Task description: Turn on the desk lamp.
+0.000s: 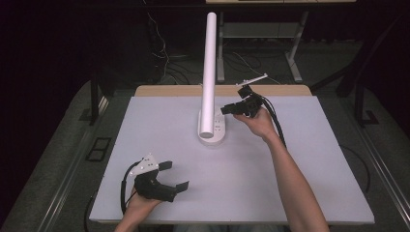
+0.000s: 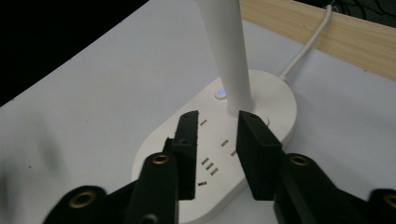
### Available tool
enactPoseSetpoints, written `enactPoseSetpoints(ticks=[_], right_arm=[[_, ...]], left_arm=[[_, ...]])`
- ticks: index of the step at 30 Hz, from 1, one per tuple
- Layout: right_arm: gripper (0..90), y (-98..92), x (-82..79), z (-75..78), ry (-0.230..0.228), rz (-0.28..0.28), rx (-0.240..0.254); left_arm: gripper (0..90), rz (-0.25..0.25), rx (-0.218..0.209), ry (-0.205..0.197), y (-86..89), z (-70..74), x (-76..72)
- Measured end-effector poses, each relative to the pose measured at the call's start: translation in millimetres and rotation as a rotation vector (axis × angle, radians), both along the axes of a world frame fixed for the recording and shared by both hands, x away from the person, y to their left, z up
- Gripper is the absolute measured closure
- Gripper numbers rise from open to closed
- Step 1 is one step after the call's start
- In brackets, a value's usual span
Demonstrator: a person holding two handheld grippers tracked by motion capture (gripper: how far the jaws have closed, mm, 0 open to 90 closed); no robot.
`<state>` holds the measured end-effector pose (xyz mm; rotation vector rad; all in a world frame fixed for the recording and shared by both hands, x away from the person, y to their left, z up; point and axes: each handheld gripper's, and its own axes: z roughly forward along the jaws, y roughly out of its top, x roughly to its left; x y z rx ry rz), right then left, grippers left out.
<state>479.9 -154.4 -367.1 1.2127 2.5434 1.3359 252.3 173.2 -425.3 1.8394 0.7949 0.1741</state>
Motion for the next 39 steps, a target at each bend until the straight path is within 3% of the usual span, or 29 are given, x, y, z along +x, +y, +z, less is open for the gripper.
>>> enactPoseSetpoints(ticks=[11, 20, 28, 39], right_arm=[[89.4, 7.2, 16.3, -18.0, 0.006, -0.036, 0.003], [89.5, 10.4, 31.2, -34.0, 0.037, -0.061, 0.029], [89.5, 2.2, 43.1, -49.8, 0.077, -0.108, 0.094], [89.5, 5.3, 49.6, -63.3, 0.079, -0.119, 0.112]], left_arm=[[0.0, -0.007, 0.001, 0.008, -0.9, -0.5, 0.2], [0.0, -0.013, -0.004, 0.009, -0.4, -0.1, 0.1], [0.0, -0.016, -0.01, 0.009, -1.0, 0.3, -0.7], [0.0, -0.018, -0.01, 0.011, -1.1, 0.2, -0.4]])
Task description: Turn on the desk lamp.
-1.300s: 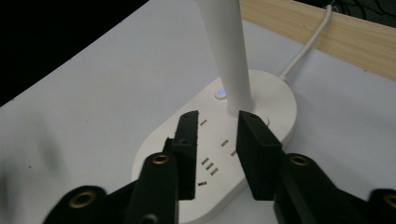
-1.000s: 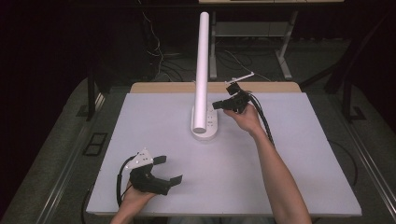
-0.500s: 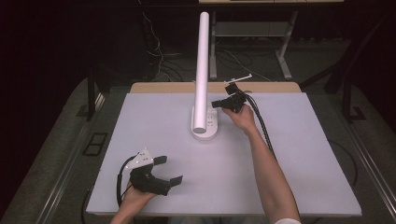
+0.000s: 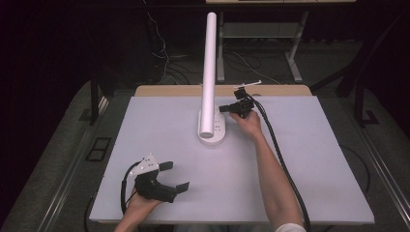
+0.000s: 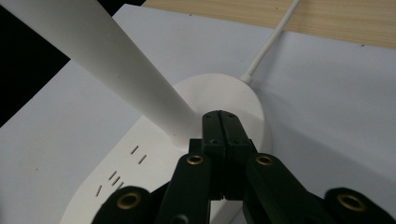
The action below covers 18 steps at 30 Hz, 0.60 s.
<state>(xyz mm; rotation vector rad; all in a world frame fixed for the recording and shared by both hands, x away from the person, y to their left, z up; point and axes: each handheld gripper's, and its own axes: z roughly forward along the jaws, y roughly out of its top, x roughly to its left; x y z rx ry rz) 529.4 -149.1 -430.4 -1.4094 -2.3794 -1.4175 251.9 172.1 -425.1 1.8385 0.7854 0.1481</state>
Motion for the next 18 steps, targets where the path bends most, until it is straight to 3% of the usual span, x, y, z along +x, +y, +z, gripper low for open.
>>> enactPoseSetpoints(ticks=[13, 18], right_arm=[[89.6, 4.3, 1.5, -8.6, 0.025, -0.009, 0.037], [89.9, 7.1, -0.2, -5.9, 0.024, -0.027, 0.003]], left_arm=[[0.0, -0.004, 0.0, 0.002, -0.5, -0.2, -0.1], [0.0, -0.006, 0.003, 0.002, -1.2, -0.2, -0.6]])
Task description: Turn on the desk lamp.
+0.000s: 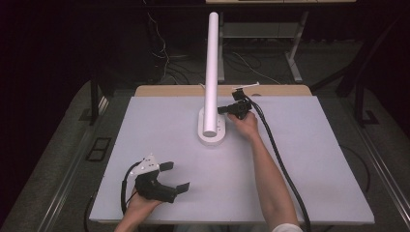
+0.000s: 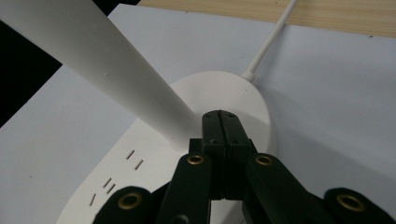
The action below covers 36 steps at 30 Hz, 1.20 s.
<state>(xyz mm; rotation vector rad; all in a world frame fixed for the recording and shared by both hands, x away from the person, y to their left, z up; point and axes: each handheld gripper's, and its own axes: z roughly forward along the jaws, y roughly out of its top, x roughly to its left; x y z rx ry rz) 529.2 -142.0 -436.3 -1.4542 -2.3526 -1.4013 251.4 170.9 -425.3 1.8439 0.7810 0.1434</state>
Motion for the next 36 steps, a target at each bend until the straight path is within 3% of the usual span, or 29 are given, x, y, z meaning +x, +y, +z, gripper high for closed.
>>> enactPoseSetpoints(ticks=[7, 19, 30, 36], right_arm=[[90.0, -1.5, -0.6, -2.9, -0.002, -0.005, 0.006], [89.6, 3.4, -4.1, 4.2, -0.048, 0.011, -0.063], [89.6, 4.8, -5.5, 5.0, -0.054, 0.024, -0.074], [89.5, 7.5, -11.0, 11.3, -0.082, 0.038, -0.13]], left_arm=[[0.0, -0.004, 0.003, 0.001, -1.1, -0.2, -0.7], [0.0, -0.001, 0.004, 0.001, -0.3, -0.5, 0.6], [0.0, -0.001, 0.005, 0.001, -0.6, -0.7, 0.7], [0.0, -0.001, 0.006, 0.001, -0.6, -0.9, 1.1]])
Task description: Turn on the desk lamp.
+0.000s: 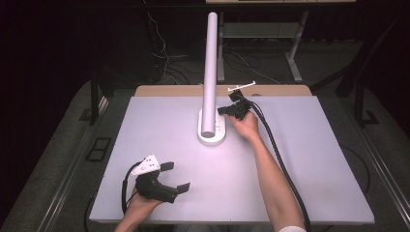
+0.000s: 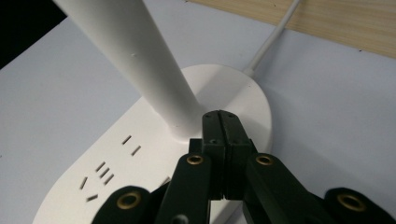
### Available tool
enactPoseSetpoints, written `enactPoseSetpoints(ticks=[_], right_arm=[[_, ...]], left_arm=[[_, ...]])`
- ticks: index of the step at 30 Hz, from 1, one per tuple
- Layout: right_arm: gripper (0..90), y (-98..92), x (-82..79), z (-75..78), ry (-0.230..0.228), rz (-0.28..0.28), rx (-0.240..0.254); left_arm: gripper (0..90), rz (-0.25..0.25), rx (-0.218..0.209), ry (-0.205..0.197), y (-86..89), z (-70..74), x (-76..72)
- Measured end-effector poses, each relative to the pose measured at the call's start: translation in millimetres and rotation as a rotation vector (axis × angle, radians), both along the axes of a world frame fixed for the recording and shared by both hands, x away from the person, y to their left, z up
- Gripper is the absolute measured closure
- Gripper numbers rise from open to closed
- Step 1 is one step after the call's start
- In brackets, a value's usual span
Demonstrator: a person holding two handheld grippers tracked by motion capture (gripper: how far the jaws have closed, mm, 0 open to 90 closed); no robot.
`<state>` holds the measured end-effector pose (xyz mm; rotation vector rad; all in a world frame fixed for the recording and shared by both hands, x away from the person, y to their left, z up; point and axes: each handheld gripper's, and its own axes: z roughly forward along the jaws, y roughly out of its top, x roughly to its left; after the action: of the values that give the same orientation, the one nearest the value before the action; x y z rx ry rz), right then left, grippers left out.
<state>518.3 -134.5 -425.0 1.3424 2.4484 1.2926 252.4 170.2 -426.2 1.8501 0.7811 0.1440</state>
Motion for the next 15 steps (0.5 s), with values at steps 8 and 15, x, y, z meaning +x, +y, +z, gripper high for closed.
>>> enactPoseSetpoints(ticks=[8, 15], right_arm=[[86.9, -8.5, -12.0, 23.9, -0.04, 0.024, -0.024], [86.8, -17.5, -26.3, 40.1, -0.073, 0.048, -0.037]], left_arm=[[0.0, -0.002, 0.005, -0.001, -1.0, -0.1, -0.2], [0.0, -0.002, 0.003, -0.001, -0.8, 0.0, -0.3]])
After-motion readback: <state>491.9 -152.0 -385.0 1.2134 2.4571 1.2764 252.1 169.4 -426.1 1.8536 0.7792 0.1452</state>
